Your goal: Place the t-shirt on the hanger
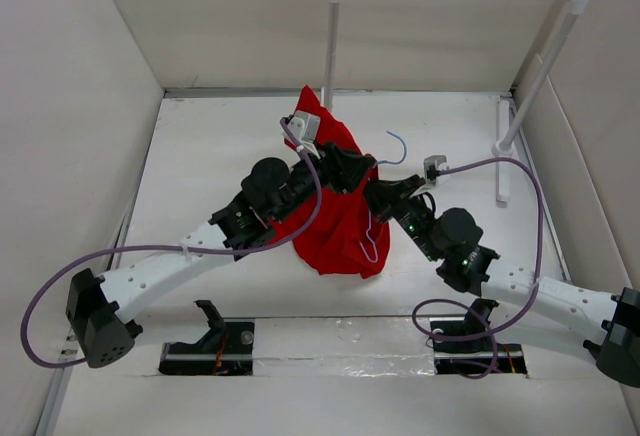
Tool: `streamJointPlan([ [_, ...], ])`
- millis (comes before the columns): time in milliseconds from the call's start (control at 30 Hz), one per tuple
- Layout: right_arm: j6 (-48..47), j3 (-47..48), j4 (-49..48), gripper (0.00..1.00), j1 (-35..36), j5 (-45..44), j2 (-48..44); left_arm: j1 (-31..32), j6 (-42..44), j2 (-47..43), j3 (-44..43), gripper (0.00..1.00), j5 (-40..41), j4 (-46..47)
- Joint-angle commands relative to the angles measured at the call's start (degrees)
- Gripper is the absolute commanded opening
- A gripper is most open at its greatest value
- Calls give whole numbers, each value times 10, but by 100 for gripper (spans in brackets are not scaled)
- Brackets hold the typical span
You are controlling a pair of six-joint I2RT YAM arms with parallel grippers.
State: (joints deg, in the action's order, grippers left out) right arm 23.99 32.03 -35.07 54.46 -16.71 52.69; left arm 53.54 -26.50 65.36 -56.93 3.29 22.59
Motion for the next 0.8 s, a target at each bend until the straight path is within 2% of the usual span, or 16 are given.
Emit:
streamJointPlan([
  [0, -5, 22, -60, 0, -1, -1, -7, 1, -22, 6, -26, 46, 19, 7],
  [267, -13, 32, -66, 0, 5, -6, 6, 1, -54, -28, 20, 47, 87, 40],
  [367, -12, 36, -74, 0, 5, 6, 20, 1, -57, -18, 11, 52, 91, 44],
  [533, -13, 32, -101, 0, 16, -2, 30, 1, -57, 17, 1, 53, 109, 57],
  [767, -33, 33, -112, 0, 22, -27, 15, 1, -70, 15, 23, 47, 144, 75],
])
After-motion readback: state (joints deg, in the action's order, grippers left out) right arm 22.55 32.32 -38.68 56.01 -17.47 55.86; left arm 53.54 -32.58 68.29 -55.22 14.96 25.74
